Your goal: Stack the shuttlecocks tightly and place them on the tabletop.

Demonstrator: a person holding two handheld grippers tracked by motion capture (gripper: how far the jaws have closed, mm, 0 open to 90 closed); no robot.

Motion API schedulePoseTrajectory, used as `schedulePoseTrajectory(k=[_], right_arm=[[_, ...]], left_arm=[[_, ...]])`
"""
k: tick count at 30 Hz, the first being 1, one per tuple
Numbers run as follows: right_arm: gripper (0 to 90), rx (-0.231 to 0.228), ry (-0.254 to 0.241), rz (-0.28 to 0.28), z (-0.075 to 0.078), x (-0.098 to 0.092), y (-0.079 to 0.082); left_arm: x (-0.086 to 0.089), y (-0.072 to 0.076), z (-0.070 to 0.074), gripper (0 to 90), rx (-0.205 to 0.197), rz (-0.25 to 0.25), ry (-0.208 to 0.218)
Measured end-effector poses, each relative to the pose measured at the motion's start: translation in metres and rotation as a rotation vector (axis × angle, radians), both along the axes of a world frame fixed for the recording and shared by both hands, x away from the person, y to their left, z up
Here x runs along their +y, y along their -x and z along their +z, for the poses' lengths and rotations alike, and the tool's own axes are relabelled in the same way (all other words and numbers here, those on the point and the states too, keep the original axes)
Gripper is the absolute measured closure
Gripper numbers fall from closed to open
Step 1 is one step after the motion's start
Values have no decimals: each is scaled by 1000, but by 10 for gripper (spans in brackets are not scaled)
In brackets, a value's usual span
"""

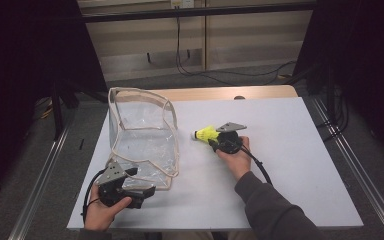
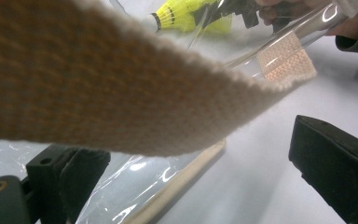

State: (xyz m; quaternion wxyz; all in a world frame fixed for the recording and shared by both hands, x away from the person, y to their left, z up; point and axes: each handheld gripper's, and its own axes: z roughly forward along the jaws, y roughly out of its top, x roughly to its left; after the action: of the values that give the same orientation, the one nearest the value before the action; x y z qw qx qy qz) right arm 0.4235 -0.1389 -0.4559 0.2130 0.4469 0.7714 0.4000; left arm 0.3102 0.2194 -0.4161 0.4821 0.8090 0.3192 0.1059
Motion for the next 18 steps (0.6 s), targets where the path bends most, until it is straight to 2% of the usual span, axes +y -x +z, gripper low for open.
schedulePoseTrajectory(k=[9,18], right_arm=[[792,-5,-1,38,2,-2,-3],[794,-3,-20,81,10,-7,2]], left_arm=[[0,0,0,54,-1,-3,0],[0,1,0,54,-1,0,-3]])
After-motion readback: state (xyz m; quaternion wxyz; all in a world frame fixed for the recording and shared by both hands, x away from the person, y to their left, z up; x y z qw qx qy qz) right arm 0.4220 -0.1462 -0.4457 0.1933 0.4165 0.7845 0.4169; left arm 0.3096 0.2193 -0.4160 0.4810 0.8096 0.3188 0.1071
